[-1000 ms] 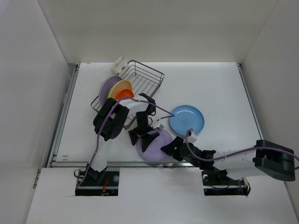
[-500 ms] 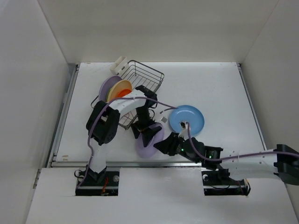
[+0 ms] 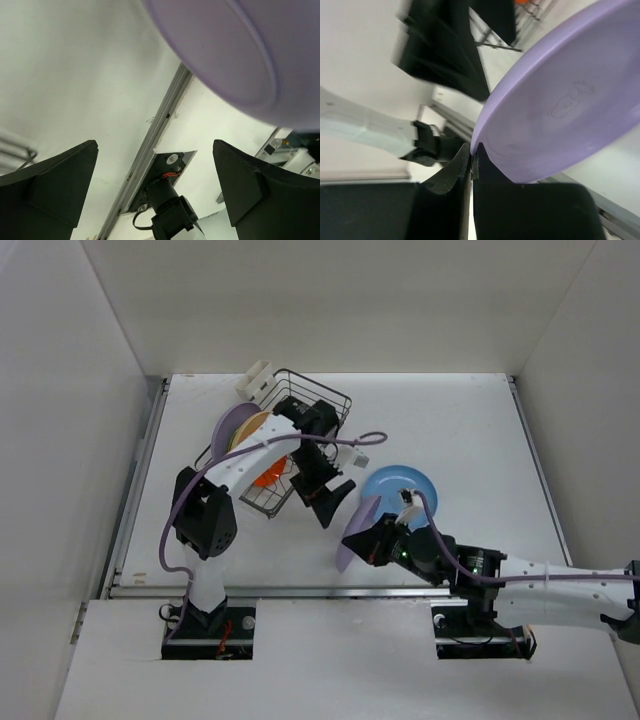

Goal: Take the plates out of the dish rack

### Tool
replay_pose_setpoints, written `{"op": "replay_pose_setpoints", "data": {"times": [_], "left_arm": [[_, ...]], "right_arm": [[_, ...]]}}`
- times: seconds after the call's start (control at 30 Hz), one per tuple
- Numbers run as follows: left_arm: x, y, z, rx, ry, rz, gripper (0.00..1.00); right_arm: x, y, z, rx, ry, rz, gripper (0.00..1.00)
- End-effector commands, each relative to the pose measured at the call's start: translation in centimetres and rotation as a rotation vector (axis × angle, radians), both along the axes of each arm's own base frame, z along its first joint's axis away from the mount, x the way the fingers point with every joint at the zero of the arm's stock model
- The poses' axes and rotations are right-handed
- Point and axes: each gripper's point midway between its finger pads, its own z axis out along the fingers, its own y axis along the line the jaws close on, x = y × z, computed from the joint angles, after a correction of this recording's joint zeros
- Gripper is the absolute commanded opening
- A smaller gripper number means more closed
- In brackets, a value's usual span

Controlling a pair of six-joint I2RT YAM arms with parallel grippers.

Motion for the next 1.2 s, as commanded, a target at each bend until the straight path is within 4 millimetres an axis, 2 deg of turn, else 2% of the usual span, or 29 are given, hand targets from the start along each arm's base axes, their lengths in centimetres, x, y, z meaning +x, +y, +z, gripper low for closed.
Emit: {"op": "replay_pose_setpoints", "data": {"times": [0.0,0.03,0.07,0.1,0.13,0.2,0.23,0.27,0.3,0.33,0.37,0.47,0.5,0.63,0.67,0.73,0.8,0.83,0.9,1.0,1.07,1.17], "left_arm": [[0.5,2.3,6.1,-0.025,-0.022,0.104,0.99],[1.2,2.8,7.3,-0.039,-0.059,0.134,0.99],[2.1,3.5,8.6,-0.051,-0.128,0.165,0.99],[3.1,4.6,9.6,-0.051,-0.168,0.215,0.99],[3.8,5.2,11.0,-0.064,-0.227,0.253,0.99],[5.3,7.2,12.7,-0.071,-0.348,0.327,0.99],[5.6,7.8,12.9,-0.068,-0.363,0.361,0.99],[5.8,8.4,13.2,-0.076,-0.378,0.39,0.99],[6.1,9.5,13.7,-0.08,-0.413,0.428,0.99],[6.6,9.7,13.7,-0.088,-0.426,0.458,0.99],[6.8,10.1,12.9,-0.073,-0.408,0.471,0.99],[7.5,11.6,11.6,-0.019,-0.401,0.523,0.99],[7.7,12.0,11.3,-0.011,-0.393,0.537,0.99],[8.5,13.8,10.7,-0.008,-0.389,0.617,0.99],[8.8,14.2,11.0,-0.026,-0.411,0.637,0.99],[8.7,14.8,11.0,-0.014,-0.431,0.651,0.99],[9.0,15.3,10.8,0.0,-0.439,0.664,0.99],[8.8,15.3,10.8,-0.001,-0.441,0.664,0.99],[8.9,15.8,10.8,0.009,-0.449,0.667,0.99],[9.0,16.0,10.8,0.011,-0.449,0.676,0.99],[8.9,16.1,10.1,0.019,-0.434,0.675,0.99],[9.4,16.2,9.7,0.035,-0.427,0.675,0.99]], "right_arm": [[1.0,-0.2,4.1,-0.028,-0.034,-0.056,0.0],[1.2,-0.8,2.5,-0.14,-0.02,-0.071,0.0],[1.5,-1.3,2.8,-0.179,-0.018,-0.093,0.0],[2.3,-1.8,5.5,-0.168,-0.037,-0.144,0.0],[2.5,-2.9,4.3,-0.277,-0.026,-0.169,0.0],[3.4,-4.2,5.8,-0.317,-0.04,-0.243,0.0],[3.7,-4.5,8.0,-0.3,-0.05,-0.265,0.0],[3.9,-5.0,7.4,-0.368,-0.048,-0.278,0.0],[4.1,-5.3,7.7,-0.388,-0.052,-0.293,0.0],[4.9,-5.8,8.8,-0.392,-0.058,-0.335,0.0],[5.2,-6.3,7.4,-0.483,-0.043,-0.345,0.0],[6.8,-7.4,6.3,-0.609,-0.004,-0.385,0.0],[7.0,-7.6,4.1,-0.724,0.024,-0.377,0.0],[9.0,-9.0,0.1,-0.929,0.119,-0.373,0.0],[9.9,-9.7,-0.3,-0.948,0.149,-0.383,0.0],[12.0,-9.1,-0.8,-0.965,0.123,-0.352,0.0],[14.2,-9.9,-1.2,-0.957,0.144,-0.37,0.0],[15.5,-9.4,-1.2,-0.936,0.137,-0.369,0.0],[16.9,-9.7,-1.7,-0.94,0.155,-0.339,0.0],[17.9,-9.3,-4.0,-0.964,0.199,-0.276,0.0],[18.3,-10.1,-6.4,-1.01,0.248,-0.268,0.0],[18.0,-9.7,-7.5,-1.002,0.281,-0.213,0.0]]}}
